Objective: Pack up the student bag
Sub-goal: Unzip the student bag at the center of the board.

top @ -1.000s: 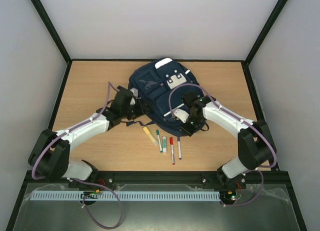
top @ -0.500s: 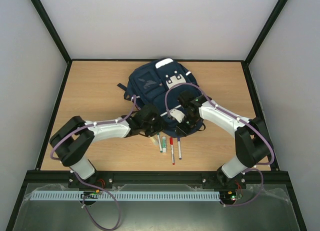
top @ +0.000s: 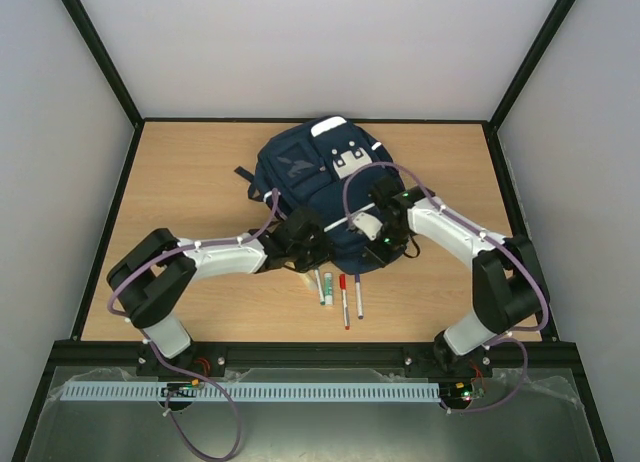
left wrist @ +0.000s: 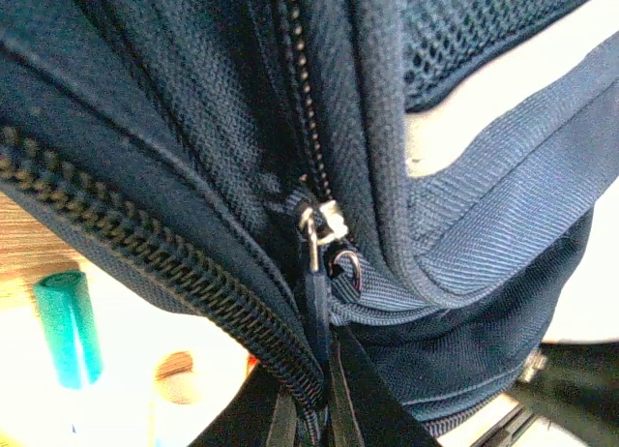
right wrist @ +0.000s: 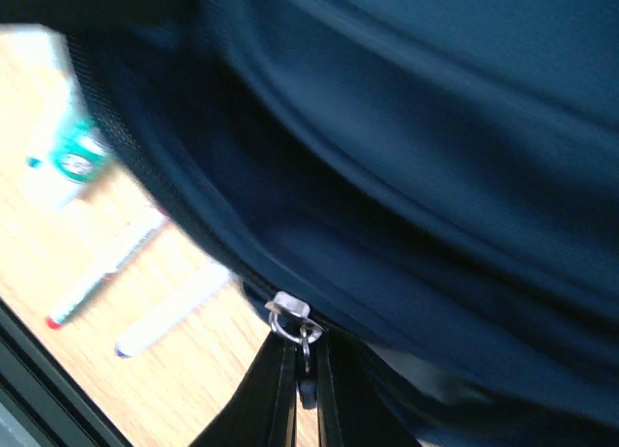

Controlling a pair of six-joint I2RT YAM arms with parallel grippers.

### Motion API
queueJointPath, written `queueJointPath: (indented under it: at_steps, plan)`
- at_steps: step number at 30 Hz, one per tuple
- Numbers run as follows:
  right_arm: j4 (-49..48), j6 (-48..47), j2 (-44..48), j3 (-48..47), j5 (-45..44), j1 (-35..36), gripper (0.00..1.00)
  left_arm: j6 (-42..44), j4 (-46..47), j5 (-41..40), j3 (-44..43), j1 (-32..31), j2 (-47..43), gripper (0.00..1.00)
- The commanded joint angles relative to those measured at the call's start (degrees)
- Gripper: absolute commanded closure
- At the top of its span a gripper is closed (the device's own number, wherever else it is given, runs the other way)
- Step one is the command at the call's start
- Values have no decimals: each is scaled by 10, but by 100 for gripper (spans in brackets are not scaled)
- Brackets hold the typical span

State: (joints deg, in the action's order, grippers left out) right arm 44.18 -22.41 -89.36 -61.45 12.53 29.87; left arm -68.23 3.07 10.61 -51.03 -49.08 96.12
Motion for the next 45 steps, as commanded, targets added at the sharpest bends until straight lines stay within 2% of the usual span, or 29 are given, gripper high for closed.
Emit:
queueJointPath:
  at_steps: [1, 11, 16, 24, 28, 32, 36, 38, 42, 45]
  plan:
    - [80, -48, -4, -21, -45, -91, 99, 47, -32, -30, -10, 26, -37, 97]
    - [77, -108, -65, -71, -97, -230, 99, 124, -76, -61, 32, 106, -119, 98]
    - [64, -115, -75, -74, -99, -270, 99, 167, -69, -53, 37, 142, -126, 97]
    - [87, -129, 24, 23, -42, -264, 99, 199, -36, -66, -7, 186, -59, 97]
    - [85, -120, 85, 77, -29, -213, 99, 216, -12, -44, -49, 208, -8, 97]
    - [73, -74, 102, 77, -8, -127, 99, 235, -26, -27, -111, 219, 35, 85]
    - [51, -37, 66, 34, 18, -89, 99, 234, -44, -38, -109, 222, 15, 56]
    - [36, -24, 45, 14, 33, -83, 99, 231, -53, -47, -92, 222, -17, 48]
    - [22, -6, 5, -16, 58, -65, 99, 221, -80, -58, -45, 222, -78, 41]
    - [14, 7, -10, -29, 66, -54, 99, 193, -73, -14, 5, 216, -122, 41]
